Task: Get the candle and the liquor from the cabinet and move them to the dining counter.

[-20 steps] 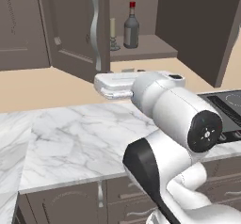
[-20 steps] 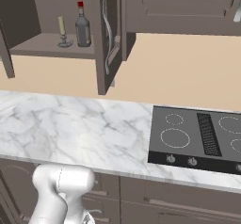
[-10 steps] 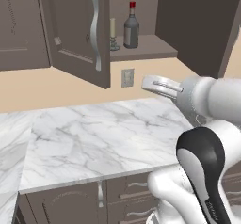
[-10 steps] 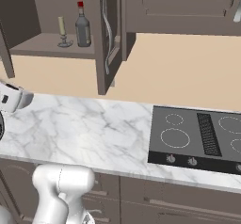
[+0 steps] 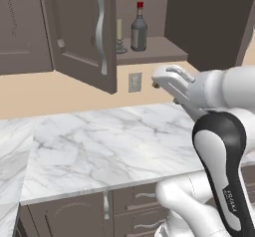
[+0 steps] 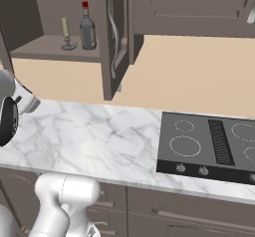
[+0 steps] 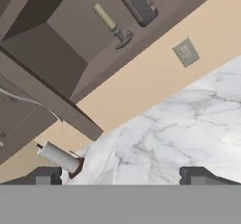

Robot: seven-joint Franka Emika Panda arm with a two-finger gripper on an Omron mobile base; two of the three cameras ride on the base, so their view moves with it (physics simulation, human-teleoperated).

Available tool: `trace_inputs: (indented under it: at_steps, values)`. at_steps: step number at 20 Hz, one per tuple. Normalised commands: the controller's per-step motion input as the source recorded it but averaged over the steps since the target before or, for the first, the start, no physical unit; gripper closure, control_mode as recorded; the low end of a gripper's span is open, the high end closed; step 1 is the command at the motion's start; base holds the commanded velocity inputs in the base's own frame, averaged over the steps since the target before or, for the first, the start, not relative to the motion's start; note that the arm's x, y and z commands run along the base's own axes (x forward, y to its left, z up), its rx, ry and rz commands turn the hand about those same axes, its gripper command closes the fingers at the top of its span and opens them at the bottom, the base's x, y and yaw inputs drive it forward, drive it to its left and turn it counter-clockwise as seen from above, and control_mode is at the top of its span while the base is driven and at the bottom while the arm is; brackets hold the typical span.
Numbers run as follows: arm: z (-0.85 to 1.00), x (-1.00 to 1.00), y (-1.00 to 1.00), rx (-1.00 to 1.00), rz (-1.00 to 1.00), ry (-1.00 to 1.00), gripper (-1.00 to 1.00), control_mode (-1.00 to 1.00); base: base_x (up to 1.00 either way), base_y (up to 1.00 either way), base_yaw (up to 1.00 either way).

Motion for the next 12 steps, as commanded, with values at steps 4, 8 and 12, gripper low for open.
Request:
trace_inputs:
  at_steps: [4,8,12]
  values:
    - [0.00,0.25,0.02,0.06,0.01,0.06,-1.00,-1.00,0.00,0.00,0.00]
    - [0.01,0.16,0.04,0.07,0.00,0.00,-1.00,-1.00,0.00,0.00,0.00]
    - [0.04,0.10,0.00,0.08,0.01,0.00,-1.00,-1.00,0.00,0.00,0.00]
